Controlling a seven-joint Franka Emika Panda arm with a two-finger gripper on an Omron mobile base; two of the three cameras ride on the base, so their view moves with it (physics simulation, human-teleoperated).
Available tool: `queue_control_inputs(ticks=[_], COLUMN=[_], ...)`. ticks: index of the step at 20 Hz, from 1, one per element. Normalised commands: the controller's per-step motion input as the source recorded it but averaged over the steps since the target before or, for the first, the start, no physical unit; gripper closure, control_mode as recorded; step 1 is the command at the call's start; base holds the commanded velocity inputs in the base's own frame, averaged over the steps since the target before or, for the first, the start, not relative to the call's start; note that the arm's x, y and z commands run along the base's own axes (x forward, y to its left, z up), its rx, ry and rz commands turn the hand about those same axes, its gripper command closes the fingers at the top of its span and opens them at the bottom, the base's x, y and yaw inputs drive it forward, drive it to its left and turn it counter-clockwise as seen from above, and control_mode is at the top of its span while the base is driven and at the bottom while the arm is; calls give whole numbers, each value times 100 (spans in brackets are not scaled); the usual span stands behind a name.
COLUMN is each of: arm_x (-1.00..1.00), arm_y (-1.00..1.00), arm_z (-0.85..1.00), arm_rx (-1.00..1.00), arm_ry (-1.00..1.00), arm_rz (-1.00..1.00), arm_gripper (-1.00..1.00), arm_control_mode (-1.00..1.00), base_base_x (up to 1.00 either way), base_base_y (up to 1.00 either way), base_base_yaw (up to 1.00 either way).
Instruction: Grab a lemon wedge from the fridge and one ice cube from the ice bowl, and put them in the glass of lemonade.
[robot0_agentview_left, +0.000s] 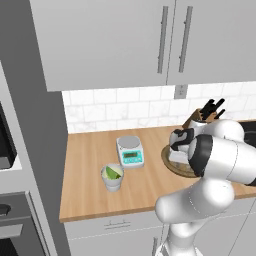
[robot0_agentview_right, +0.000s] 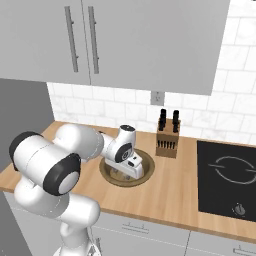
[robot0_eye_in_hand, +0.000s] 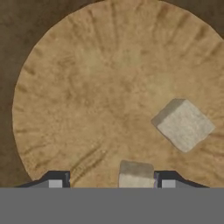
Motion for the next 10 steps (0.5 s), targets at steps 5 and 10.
queue_control_inputs(ticks=[5,10], arm_x=[0,0], arm_y=[0,0], arm_z=[0,0], arm_rx=[0,0], arm_ry=[0,0], arm_rz=[0,0], arm_gripper=[100,100], arm_control_mode=[-100,-100], base_base_x=[0,0], base_base_y=[0,0], base_base_yaw=[0,0])
